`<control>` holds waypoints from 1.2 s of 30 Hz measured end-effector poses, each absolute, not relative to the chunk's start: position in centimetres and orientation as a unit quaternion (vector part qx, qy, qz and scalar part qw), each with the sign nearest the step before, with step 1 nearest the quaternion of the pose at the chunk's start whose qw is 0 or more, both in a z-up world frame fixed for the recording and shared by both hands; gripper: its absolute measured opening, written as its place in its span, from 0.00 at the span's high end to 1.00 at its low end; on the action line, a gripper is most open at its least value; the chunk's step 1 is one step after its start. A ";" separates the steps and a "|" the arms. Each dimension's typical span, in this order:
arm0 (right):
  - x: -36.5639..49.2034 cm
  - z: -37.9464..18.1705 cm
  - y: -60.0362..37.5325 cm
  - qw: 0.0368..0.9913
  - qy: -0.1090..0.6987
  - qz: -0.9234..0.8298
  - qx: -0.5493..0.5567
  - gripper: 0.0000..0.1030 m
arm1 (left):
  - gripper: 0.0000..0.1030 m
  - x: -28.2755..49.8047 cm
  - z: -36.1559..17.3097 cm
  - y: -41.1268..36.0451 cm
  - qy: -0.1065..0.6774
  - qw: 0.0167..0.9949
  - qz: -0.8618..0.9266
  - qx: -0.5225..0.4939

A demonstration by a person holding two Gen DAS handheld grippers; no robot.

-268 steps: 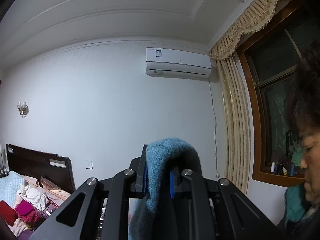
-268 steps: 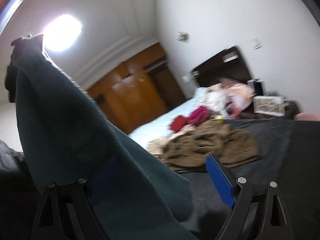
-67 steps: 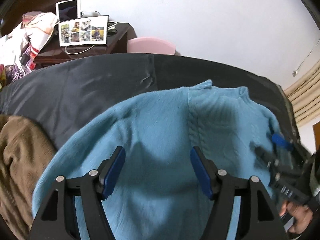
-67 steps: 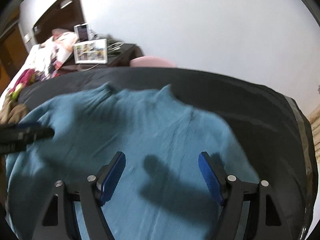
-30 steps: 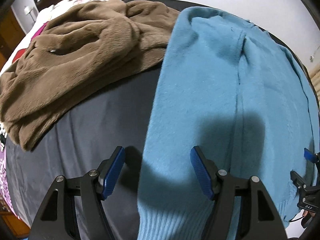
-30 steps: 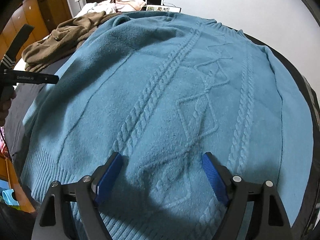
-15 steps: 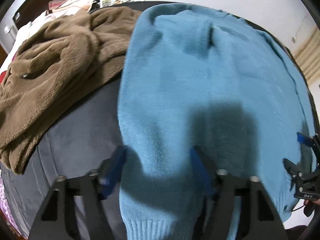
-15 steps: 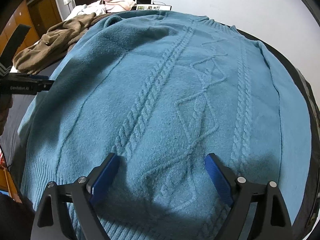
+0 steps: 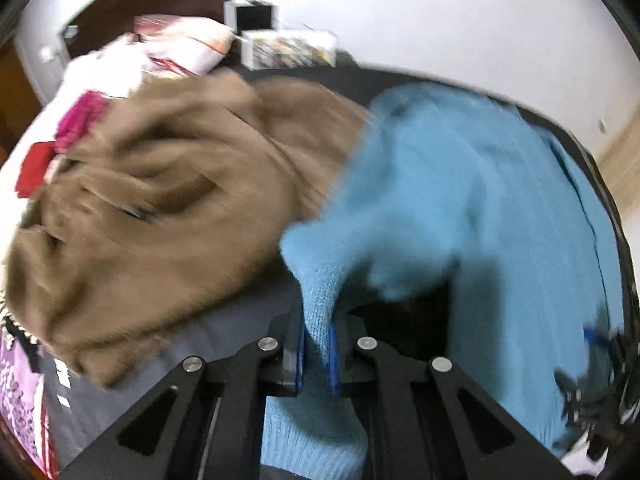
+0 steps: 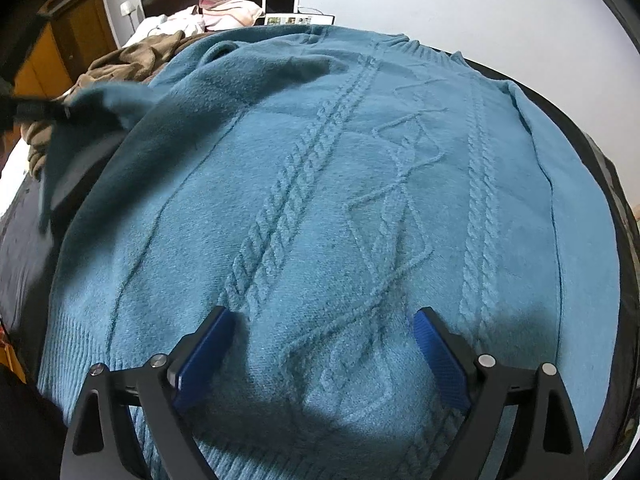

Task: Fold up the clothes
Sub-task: 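Grasp the sweater hem with the left tool while the right tool presses it flat, then pull the sweater hem with the left tool to straighten the body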

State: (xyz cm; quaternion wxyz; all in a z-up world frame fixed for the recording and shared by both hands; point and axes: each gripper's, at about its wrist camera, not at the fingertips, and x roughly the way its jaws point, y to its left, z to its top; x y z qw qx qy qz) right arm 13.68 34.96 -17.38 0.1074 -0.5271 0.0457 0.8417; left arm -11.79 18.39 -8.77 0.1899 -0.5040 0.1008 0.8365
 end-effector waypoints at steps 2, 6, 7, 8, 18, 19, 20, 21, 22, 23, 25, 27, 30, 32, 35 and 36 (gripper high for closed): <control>14.0 -17.5 35.0 0.114 0.051 0.840 -0.527 0.04 | 0.90 -13.1 -7.3 16.2 0.092 0.174 0.852 -0.486; 14.0 -17.7 35.2 0.120 0.054 0.838 -0.529 0.01 | 0.90 -16.9 -3.9 13.1 0.077 0.138 0.880 -0.449; 14.1 -17.7 35.2 0.120 0.054 0.838 -0.530 0.01 | 0.90 -17.2 -3.3 12.7 0.074 0.132 0.884 -0.442; 14.1 -17.7 35.1 0.120 0.055 0.837 -0.531 0.01 | 0.90 -17.5 -2.7 12.3 0.071 0.127 0.888 -0.435; 15.8 -17.4 34.8 0.120 0.057 0.835 -0.534 0.01 | 0.90 -24.2 -3.5 10.6 0.076 0.086 0.896 -0.429; 16.1 -17.4 34.8 0.119 0.058 0.836 -0.533 0.01 | 0.90 -24.7 -4.1 10.7 0.077 0.081 0.893 -0.436; 16.3 -17.4 34.7 0.119 0.058 0.836 -0.532 0.01 | 0.90 -25.0 -4.8 10.8 0.080 0.077 0.889 -0.444; 16.6 -17.4 34.7 0.118 0.059 0.837 -0.531 0.01 | 0.90 -25.0 -5.3 10.9 0.083 0.075 0.885 -0.452; 16.8 -17.3 34.6 0.118 0.059 0.838 -0.530 0.01 | 0.87 -25.0 -5.7 10.9 0.087 0.072 0.881 -0.460; 17.0 -17.3 34.5 0.118 0.059 0.838 -0.529 0.01 | 0.87 -24.8 -6.0 10.9 0.090 0.071 0.879 -0.463; 17.2 -17.3 34.4 0.118 0.059 0.840 -0.526 0.01 | 0.81 -24.4 -6.4 10.8 0.094 0.068 0.875 -0.470; 17.4 -17.2 34.3 0.116 0.058 0.843 -0.522 0.01 | 0.62 -23.6 -6.3 10.4 0.092 0.057 0.873 -0.476; 18.2 -17.2 34.6 0.108 0.054 0.848 -0.515 0.01 | 0.40 -21.8 -5.9 9.5 0.081 0.036 0.872 -0.481; 18.9 -17.2 34.8 0.099 0.049 0.852 -0.511 0.01 | 0.38 -20.0 -5.5 9.1 0.074 0.022 0.873 -0.482; 19.9 -17.0 34.1 0.075 0.038 0.856 -0.510 0.01 | 0.36 -16.7 -5.1 9.3 0.069 0.017 0.872 -0.485; 20.1 -17.0 34.0 0.068 0.035 0.856 -0.511 0.01 | 0.34 -14.9 -5.1 9.9 0.069 0.019 0.870 -0.488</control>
